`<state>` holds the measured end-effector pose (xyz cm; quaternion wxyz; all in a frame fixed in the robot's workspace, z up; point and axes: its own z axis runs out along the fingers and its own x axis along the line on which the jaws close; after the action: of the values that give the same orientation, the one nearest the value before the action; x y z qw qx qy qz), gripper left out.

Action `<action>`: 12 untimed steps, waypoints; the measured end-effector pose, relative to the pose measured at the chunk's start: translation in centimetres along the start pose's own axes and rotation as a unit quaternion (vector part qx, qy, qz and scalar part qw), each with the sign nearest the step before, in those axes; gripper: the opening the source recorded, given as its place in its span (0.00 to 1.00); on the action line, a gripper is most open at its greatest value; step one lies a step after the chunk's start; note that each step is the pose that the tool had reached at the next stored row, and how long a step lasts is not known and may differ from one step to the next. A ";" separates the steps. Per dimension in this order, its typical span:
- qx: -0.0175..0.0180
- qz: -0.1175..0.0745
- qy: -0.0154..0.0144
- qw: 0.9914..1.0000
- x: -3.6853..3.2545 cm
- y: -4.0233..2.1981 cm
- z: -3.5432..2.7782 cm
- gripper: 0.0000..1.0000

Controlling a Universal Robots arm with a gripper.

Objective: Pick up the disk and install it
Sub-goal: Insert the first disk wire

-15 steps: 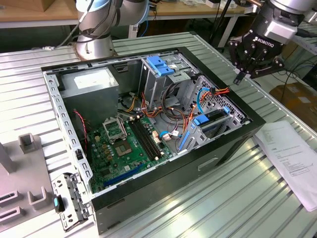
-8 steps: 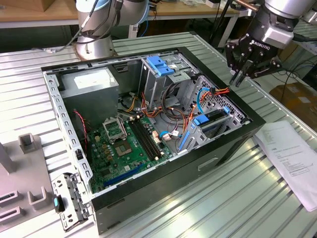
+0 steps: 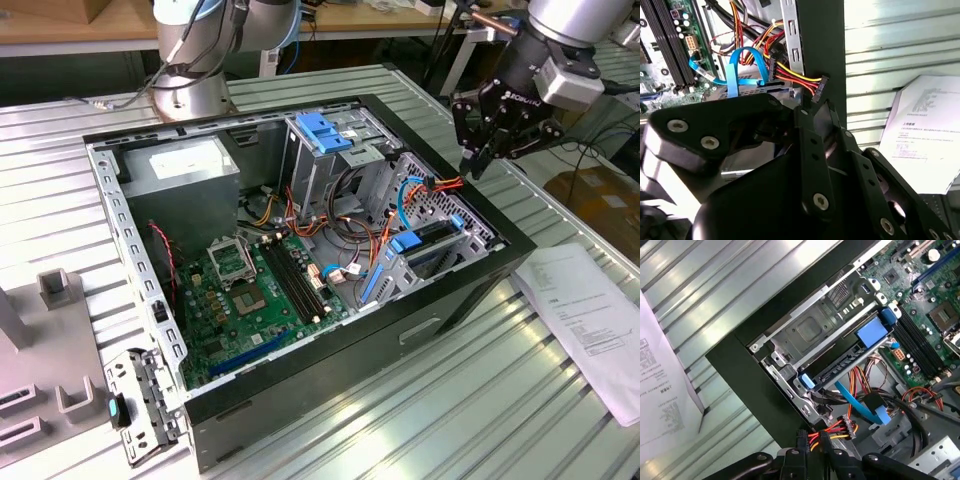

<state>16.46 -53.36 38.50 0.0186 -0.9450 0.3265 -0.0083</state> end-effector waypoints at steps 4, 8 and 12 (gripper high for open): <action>0.003 -0.019 0.004 1.000 -0.04 -0.40 0.71 0.31; 0.007 -0.035 0.011 0.999 -0.09 -0.45 1.08 0.31; 0.013 -0.037 0.022 0.999 -0.35 -0.43 1.52 0.31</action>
<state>16.49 -52.77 37.00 0.0238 -0.9556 0.2918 -0.0341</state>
